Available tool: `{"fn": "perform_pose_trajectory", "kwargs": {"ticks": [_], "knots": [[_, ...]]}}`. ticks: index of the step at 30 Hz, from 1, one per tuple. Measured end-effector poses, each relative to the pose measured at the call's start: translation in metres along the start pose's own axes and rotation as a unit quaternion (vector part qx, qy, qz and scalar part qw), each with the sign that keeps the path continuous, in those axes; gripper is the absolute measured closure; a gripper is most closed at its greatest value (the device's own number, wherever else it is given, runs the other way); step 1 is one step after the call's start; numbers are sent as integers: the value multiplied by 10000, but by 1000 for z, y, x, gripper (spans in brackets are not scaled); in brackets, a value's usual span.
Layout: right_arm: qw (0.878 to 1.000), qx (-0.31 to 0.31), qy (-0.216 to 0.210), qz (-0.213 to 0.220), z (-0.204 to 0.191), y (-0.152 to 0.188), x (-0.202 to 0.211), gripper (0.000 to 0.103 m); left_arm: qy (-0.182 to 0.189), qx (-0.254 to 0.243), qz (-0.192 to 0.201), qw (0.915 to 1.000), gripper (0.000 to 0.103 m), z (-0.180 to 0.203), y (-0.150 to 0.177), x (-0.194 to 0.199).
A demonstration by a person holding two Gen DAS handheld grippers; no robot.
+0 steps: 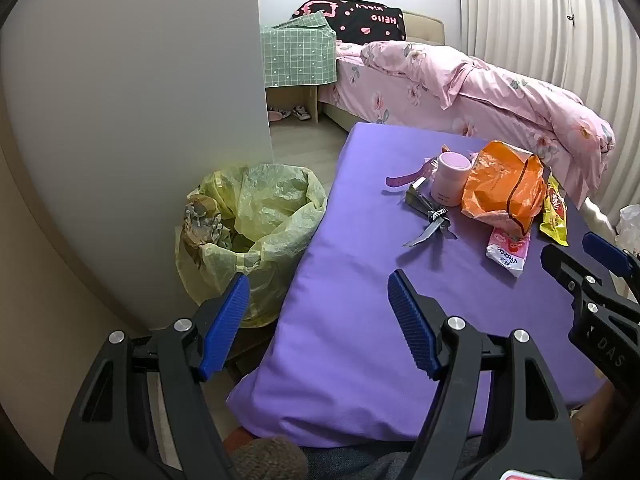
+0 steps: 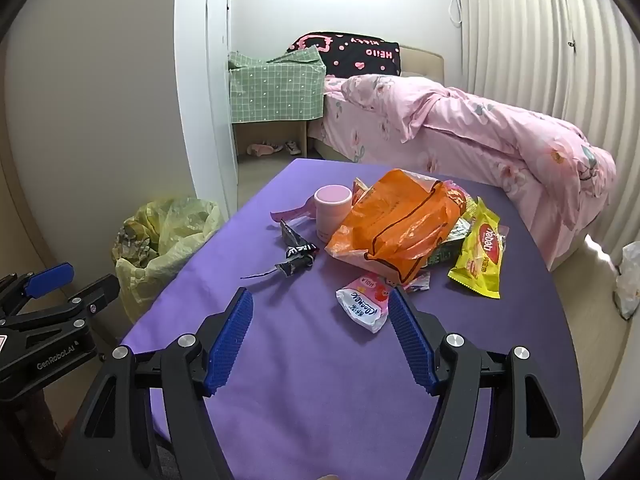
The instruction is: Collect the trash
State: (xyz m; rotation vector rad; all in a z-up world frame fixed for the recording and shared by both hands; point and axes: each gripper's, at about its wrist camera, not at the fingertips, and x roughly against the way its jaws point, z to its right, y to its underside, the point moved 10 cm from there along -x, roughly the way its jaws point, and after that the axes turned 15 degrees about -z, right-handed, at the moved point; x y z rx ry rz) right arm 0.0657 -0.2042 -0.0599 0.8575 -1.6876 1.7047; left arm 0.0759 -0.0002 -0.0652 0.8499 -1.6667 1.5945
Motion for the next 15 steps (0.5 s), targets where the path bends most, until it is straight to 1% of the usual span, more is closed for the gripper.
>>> {"fn": "perform_pose_trajectory", "kwargs": {"ticks": [15], "knots": [[10000, -22, -31, -13, 0, 0, -1, 37, -5, -2, -8, 10000, 35, 1, 0, 1]]}}
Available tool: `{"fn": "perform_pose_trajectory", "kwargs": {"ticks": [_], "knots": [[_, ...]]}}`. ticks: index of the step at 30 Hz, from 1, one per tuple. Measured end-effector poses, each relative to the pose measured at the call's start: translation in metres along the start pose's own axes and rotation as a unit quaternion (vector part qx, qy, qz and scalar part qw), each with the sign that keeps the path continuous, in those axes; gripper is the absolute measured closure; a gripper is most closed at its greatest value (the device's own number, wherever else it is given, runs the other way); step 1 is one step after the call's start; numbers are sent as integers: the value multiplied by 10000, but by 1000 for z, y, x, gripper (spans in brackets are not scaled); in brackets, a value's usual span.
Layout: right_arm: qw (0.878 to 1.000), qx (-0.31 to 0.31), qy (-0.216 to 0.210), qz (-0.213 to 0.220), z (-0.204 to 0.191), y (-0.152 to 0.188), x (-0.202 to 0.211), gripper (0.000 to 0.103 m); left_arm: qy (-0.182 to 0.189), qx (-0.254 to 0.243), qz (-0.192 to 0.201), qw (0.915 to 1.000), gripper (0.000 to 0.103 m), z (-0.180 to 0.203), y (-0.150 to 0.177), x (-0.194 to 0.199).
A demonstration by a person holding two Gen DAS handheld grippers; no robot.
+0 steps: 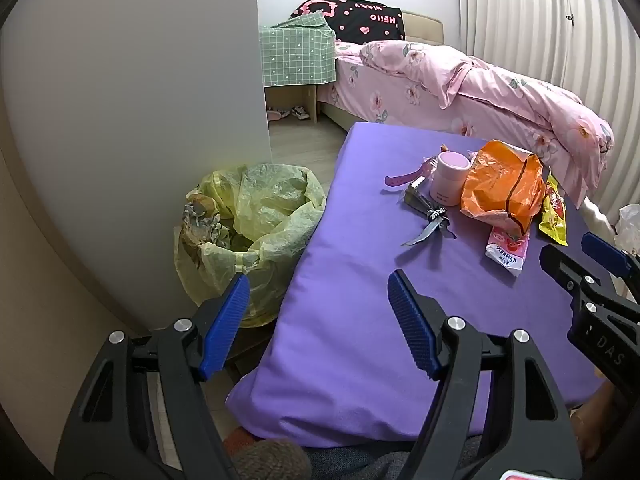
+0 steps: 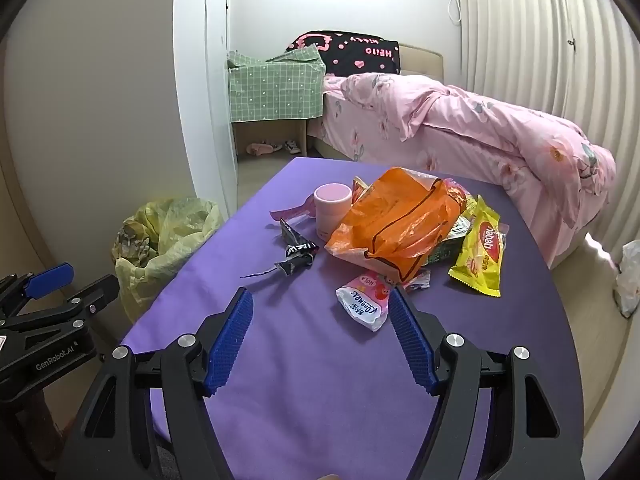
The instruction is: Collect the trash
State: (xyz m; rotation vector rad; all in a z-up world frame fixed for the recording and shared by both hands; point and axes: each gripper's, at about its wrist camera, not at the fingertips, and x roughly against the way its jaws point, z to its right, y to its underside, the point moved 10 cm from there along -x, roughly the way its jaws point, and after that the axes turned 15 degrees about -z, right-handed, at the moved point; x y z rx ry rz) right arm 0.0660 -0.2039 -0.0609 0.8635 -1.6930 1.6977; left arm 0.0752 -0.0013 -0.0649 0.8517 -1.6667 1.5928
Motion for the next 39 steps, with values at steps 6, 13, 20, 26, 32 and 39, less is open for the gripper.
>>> {"fn": "perform_pose_trajectory", "kwargs": {"ticks": [6, 13, 20, 26, 32, 39], "knots": [[10000, 2, 0, -6, 0, 0, -1, 37, 13, -2, -6, 10000, 35, 0, 1, -1], [10000, 4, -2, -15, 0, -1, -1, 37, 13, 2, -13, 10000, 35, 0, 1, -1], [10000, -1, 0, -20, 0, -1, -2, 37, 15, -1, -13, 10000, 35, 0, 1, -1], [10000, 1, 2, -20, 0, -1, -2, 37, 16, 1, -17, 10000, 35, 0, 1, -1], [10000, 6, -4, -35, -1, -1, -1, 37, 17, 2, -17, 10000, 35, 0, 0, -1], [10000, 4, -3, -38, -1, 0, -3, 37, 23, 7, -19, 10000, 35, 1, 0, -1]]}}
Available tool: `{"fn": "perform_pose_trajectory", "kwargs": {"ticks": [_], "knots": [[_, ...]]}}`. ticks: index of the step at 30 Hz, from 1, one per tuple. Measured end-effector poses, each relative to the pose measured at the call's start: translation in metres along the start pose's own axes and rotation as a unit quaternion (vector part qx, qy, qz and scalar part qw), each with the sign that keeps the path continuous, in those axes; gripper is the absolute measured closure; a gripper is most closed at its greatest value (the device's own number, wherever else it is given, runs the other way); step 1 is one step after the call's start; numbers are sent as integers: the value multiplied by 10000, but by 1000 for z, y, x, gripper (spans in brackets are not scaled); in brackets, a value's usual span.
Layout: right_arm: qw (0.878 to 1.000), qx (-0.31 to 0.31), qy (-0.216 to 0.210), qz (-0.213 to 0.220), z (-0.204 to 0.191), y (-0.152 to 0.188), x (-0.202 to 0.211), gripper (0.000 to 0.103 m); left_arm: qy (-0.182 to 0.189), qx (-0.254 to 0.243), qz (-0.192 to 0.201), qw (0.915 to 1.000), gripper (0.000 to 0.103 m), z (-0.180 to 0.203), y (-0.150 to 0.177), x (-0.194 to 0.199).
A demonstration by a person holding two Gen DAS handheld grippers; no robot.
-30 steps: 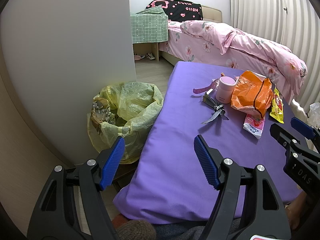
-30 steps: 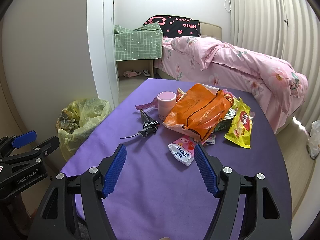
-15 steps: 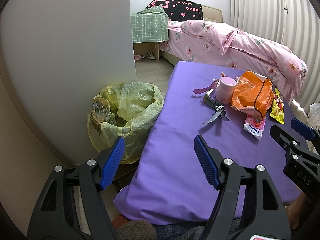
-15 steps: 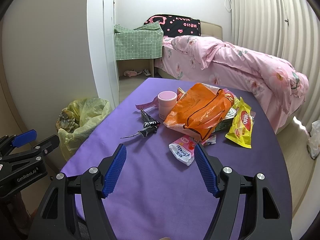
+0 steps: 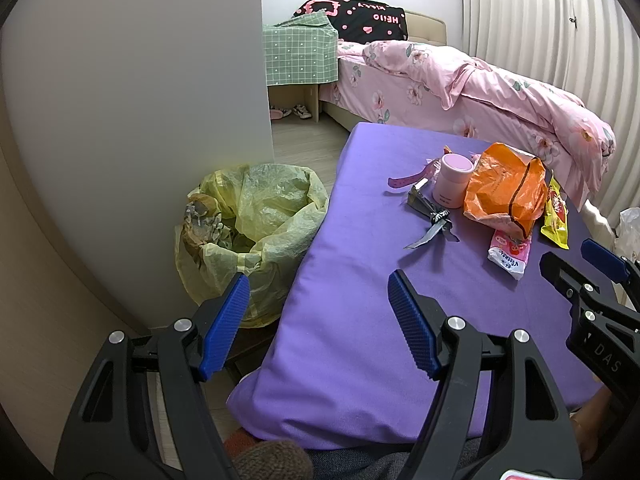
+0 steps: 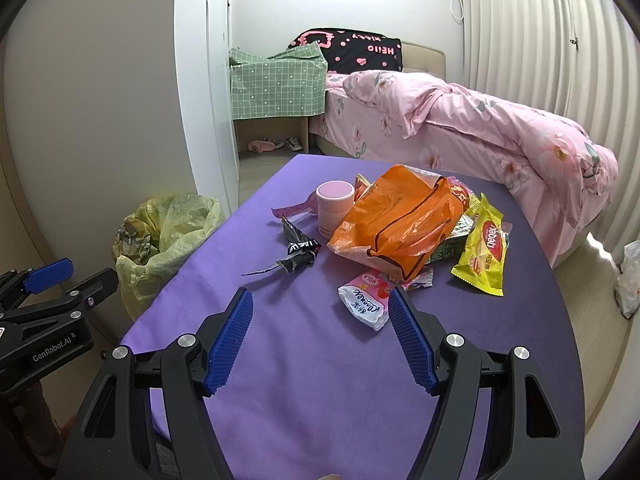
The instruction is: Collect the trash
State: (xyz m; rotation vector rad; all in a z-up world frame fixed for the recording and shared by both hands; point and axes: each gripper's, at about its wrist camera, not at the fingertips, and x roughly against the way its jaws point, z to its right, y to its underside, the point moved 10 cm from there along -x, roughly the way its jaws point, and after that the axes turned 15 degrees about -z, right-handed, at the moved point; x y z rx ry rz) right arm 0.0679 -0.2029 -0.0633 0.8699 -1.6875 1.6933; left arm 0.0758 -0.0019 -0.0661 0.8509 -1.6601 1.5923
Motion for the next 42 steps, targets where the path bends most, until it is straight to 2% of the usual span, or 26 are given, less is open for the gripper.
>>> {"fn": "perform_pose_trajectory", "kwargs": {"ticks": [42], "knots": [[10000, 6, 7, -14, 3, -1, 2, 37, 25, 11, -13, 10000, 35, 0, 0, 0]]}}
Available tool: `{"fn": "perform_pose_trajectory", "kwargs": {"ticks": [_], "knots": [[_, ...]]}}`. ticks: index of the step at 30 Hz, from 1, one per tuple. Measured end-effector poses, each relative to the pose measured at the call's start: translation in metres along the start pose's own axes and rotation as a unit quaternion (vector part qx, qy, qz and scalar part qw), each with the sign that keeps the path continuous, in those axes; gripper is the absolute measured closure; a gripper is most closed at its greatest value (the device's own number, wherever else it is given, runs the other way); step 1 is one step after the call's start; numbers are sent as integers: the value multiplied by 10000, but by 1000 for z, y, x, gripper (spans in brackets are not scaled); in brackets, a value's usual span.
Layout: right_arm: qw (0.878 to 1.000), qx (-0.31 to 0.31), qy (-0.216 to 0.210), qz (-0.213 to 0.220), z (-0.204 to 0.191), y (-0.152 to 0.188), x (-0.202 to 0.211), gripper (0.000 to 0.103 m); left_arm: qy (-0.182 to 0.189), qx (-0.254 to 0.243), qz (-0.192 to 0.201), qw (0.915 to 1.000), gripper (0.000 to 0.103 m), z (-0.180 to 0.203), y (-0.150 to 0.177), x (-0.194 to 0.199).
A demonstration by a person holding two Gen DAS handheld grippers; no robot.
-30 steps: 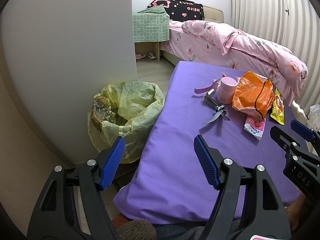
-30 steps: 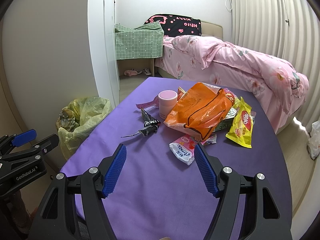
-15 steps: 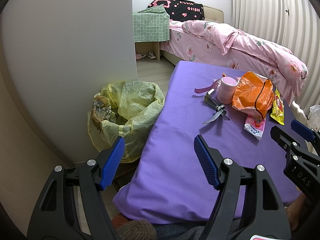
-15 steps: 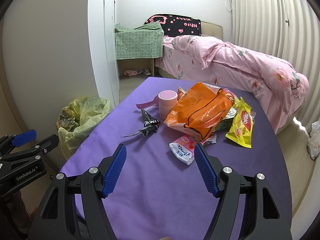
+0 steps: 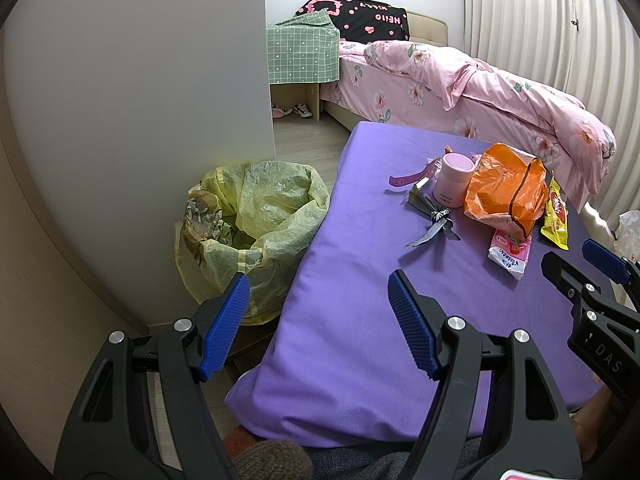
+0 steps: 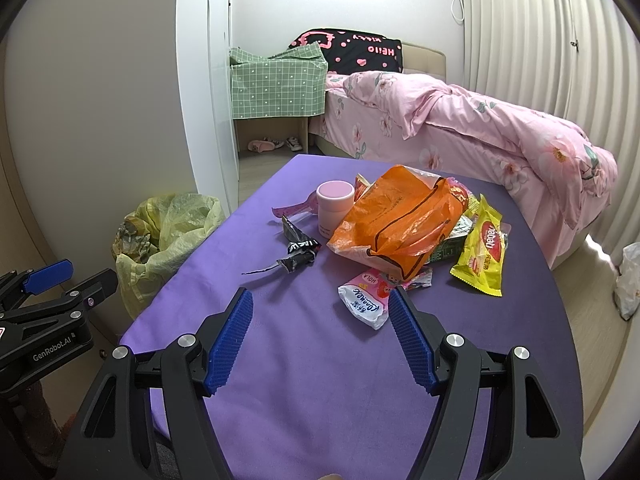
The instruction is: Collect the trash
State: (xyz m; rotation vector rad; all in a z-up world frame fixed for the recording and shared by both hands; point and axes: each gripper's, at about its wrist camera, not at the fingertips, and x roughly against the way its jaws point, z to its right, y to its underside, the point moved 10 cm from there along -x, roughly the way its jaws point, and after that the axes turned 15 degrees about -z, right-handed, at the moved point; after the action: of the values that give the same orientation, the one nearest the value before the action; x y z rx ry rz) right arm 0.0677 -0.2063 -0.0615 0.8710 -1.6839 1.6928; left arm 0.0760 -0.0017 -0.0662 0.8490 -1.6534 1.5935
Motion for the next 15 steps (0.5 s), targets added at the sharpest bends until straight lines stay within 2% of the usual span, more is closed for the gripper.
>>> {"fn": "perform_pose_trajectory", "kwargs": {"ticks": [9, 15], "knots": [[9999, -80, -36, -72, 3, 1, -8, 37, 150, -66, -31, 9999, 35, 0, -12, -9], [9992, -109, 378, -6, 57, -22, -20, 37, 530, -519, 173, 9971, 35, 30, -37, -29]]}}
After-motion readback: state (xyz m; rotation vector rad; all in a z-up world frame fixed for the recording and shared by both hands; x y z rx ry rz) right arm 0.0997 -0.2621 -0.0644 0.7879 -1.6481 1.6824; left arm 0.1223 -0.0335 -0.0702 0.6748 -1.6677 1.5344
